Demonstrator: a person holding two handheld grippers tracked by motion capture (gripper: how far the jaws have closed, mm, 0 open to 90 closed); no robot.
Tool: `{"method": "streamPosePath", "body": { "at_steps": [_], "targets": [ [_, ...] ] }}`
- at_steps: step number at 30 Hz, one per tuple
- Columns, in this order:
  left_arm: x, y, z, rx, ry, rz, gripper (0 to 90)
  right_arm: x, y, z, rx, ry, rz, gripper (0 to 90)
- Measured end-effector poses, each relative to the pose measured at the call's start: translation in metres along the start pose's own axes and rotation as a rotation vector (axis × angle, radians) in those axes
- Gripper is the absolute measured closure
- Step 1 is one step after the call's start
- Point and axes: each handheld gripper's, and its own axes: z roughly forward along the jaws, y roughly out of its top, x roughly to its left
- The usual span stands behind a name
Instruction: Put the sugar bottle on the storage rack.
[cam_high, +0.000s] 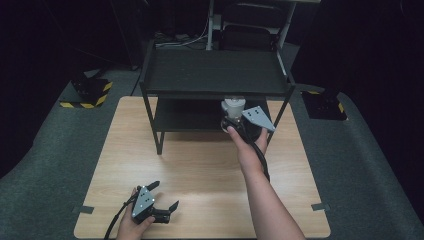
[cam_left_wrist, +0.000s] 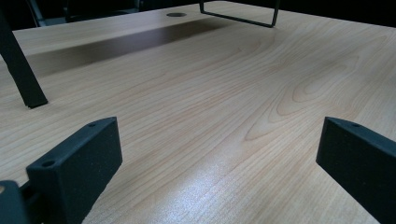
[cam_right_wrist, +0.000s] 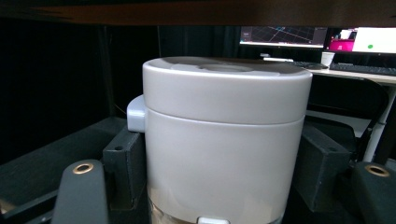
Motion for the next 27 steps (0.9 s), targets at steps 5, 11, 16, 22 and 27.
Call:
{"method": "streamPosePath", "body": {
  "at_steps": [5, 11, 16, 22, 27],
  "targets": [
    [0.0, 0.0, 0.0, -0.002, -0.003, -0.002, 0.5, 0.001, -0.003, 0.012, -0.001, -0.007, 0.006, 30.6],
    [0.001, 0.0, 0.0, -0.003, -0.005, -0.002, 0.6, 0.005, -0.01, 0.027, -0.022, -0.017, 0.014, 30.6],
    [0.001, -0.001, 0.0, -0.004, -0.007, -0.002, 0.6, 0.007, -0.018, 0.035, -0.045, -0.03, 0.028, 30.6],
    [0.001, -0.001, 0.0, -0.004, -0.008, -0.003, 0.5, 0.012, -0.021, 0.036, -0.051, -0.039, -0.005, 30.6],
    [0.001, -0.001, 0.0, -0.003, -0.007, -0.002, 0.6, 0.013, -0.022, 0.036, -0.053, -0.046, -0.007, 30.4]
  ]
}}
